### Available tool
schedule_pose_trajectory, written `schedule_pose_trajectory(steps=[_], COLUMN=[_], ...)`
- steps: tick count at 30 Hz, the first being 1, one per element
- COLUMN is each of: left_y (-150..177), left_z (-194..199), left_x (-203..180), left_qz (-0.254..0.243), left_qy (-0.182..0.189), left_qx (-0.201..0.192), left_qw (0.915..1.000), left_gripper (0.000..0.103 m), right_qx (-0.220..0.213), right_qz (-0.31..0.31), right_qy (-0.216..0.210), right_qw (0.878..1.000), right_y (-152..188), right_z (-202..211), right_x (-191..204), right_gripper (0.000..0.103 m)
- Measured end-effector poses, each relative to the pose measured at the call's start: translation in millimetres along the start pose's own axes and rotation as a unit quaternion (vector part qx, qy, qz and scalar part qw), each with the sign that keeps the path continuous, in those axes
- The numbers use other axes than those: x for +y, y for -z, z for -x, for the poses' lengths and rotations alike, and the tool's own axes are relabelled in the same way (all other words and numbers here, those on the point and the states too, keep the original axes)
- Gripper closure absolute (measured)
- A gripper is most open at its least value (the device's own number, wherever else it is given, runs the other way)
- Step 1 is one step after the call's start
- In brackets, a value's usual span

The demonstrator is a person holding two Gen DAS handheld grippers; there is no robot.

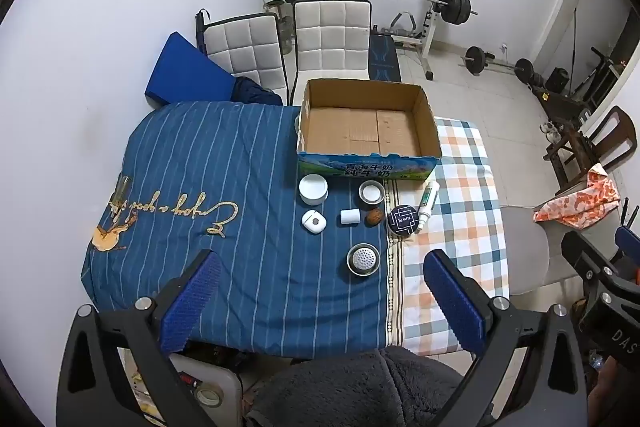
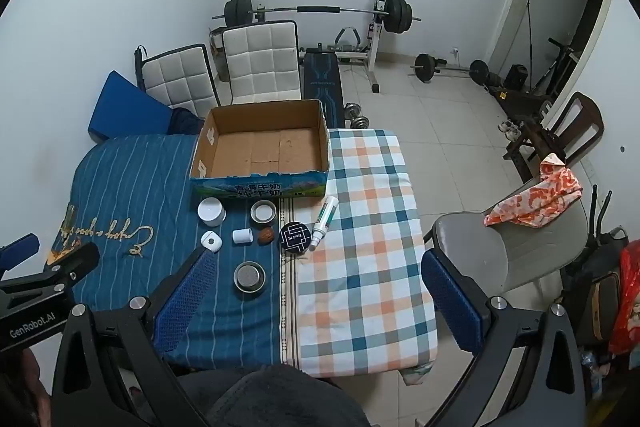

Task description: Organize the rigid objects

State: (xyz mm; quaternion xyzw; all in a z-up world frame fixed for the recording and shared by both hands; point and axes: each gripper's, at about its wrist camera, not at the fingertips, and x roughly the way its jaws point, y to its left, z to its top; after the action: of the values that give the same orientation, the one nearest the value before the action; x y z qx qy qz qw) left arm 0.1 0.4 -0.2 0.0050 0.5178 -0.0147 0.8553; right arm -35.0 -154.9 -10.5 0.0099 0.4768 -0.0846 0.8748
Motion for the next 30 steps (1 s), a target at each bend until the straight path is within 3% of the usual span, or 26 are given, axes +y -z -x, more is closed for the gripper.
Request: schedule_pose_trajectory(steps=[30], left_y=[1.4], left_z=[4.1], left_x=[-2.8], left_qz=[0.003], left_qy=[0.003], left_qx=[-0.003], left_qw=[1.0], left_gripper=[0.0], right_qx=[-0.007], right_qz=[0.001], right_qy=[-0.003], right_qw=[1.0], right_y=[1.1], right_z=[-3.1], right_x=[0.9], right_gripper=[0.0])
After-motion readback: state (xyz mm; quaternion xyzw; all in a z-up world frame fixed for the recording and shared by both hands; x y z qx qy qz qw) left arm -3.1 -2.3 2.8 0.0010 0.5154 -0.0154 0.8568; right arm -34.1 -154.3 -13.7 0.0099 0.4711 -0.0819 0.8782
